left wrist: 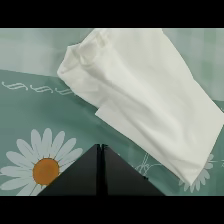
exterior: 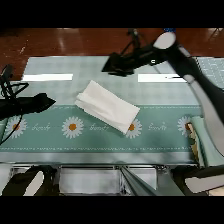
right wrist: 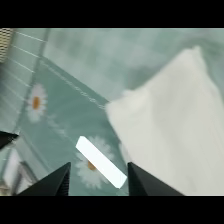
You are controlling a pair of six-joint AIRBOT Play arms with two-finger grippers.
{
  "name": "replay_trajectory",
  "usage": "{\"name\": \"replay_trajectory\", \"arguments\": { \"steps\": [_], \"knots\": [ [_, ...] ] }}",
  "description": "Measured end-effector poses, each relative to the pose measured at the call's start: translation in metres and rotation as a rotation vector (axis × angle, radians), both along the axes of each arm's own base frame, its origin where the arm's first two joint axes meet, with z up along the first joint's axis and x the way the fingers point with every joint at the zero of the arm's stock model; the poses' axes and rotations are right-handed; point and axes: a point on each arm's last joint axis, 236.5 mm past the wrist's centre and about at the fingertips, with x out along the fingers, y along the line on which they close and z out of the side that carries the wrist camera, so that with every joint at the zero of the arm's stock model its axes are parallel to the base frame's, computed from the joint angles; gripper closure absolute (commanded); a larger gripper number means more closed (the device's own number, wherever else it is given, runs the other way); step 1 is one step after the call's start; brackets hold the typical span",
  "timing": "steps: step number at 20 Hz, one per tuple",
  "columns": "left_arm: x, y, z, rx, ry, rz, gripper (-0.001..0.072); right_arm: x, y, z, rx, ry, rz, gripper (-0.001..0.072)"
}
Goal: Fold the shirts.
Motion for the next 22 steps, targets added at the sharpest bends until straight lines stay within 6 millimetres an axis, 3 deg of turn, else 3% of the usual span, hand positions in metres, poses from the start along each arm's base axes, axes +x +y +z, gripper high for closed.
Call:
{"name": "replay_trajectory", "arguments": {
  "steps": [4, 6, 8, 11, 14, 20, 21, 22],
  "knots": [
    [0.002, 0.001, 0.000, 0.001, -0.007, 0.008, 0.0678, -0.052, -0.120, -0.021, -0.364, -0.010, -0.259, 0.0297],
    [0.003, 0.002, 0.000, 0.002, -0.010, 0.011, 0.0678, -0.083, -0.152, -0.049, -0.386, 0.016, -0.425, 0.0297],
    [0.003, 0.002, 0.000, 0.002, -0.012, 0.013, 0.0678, -0.111, -0.165, -0.090, -0.326, 0.073, -0.577, 0.0297],
    [0.004, 0.003, 0.000, 0.002, -0.016, 0.016, 0.0678, -0.139, -0.159, -0.141, -0.196, 0.189, -0.692, 0.0297],
    [0.004, 0.003, 0.000, 0.003, -0.015, 0.016, 0.0678, -0.148, -0.147, -0.173, -0.129, 0.267, -0.711, 0.0297],
    [0.004, 0.003, -0.001, 0.002, -0.012, 0.016, 0.0678, -0.140, -0.111, -0.208, -0.076, 0.377, -0.624, 0.0306],
    [0.004, 0.003, -0.001, 0.002, -0.012, 0.016, 0.0678, -0.134, -0.102, -0.211, -0.062, 0.391, -0.608, 0.0322],
    [0.004, 0.003, -0.002, 0.002, -0.011, 0.016, 0.0678, -0.130, -0.094, -0.213, -0.049, 0.406, -0.581, 0.0394]
  ]
}}
